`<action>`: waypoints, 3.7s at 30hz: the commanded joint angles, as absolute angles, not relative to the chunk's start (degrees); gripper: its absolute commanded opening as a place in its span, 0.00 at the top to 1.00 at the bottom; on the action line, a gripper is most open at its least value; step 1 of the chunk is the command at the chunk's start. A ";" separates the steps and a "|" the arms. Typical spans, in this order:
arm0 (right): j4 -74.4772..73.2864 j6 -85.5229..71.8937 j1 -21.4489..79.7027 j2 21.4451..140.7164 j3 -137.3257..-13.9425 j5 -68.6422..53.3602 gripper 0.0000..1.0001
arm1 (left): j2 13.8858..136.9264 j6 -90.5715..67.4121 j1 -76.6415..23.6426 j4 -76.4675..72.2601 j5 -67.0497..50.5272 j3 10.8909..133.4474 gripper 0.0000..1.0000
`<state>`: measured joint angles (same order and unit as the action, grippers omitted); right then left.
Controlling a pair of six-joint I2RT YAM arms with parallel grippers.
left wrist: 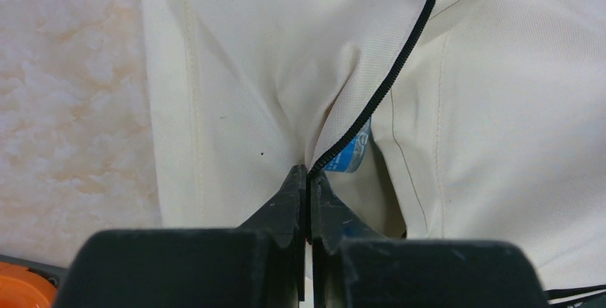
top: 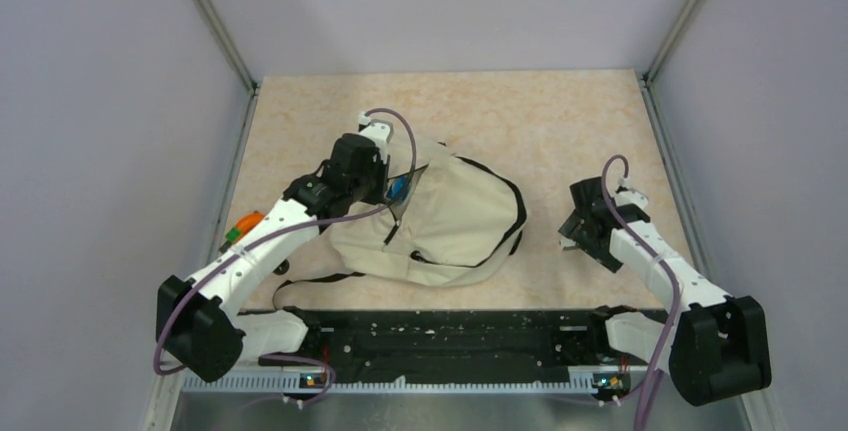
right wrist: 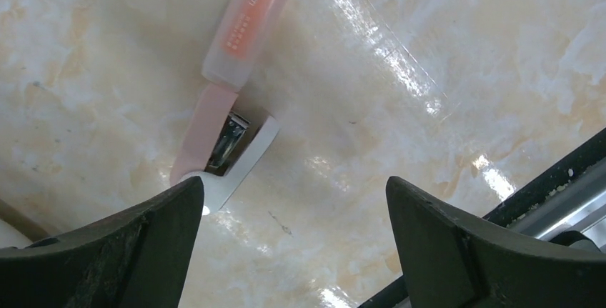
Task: Pack the student bag
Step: Pick up the stationery from the center of the board, then place the stationery in the student bag.
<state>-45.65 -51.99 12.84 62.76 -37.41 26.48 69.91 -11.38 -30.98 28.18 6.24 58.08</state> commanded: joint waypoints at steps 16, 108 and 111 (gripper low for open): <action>-32.76 -57.86 12.33 62.78 -33.00 21.73 0.10 | 69.96 -10.72 -30.44 27.26 7.12 60.28 1.00; 15.67 -14.60 48.60 106.58 -67.52 -35.59 0.54 | 63.42 -9.14 -29.70 21.53 -3.90 58.05 1.00; 17.08 -14.74 48.63 105.45 -66.35 -34.32 0.42 | 63.37 -9.14 -29.69 21.60 -3.70 58.14 1.00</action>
<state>11.49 -14.59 48.05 105.65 -67.81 -33.23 66.50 -8.88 -29.28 27.49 -2.39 57.19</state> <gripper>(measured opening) 0.513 0.020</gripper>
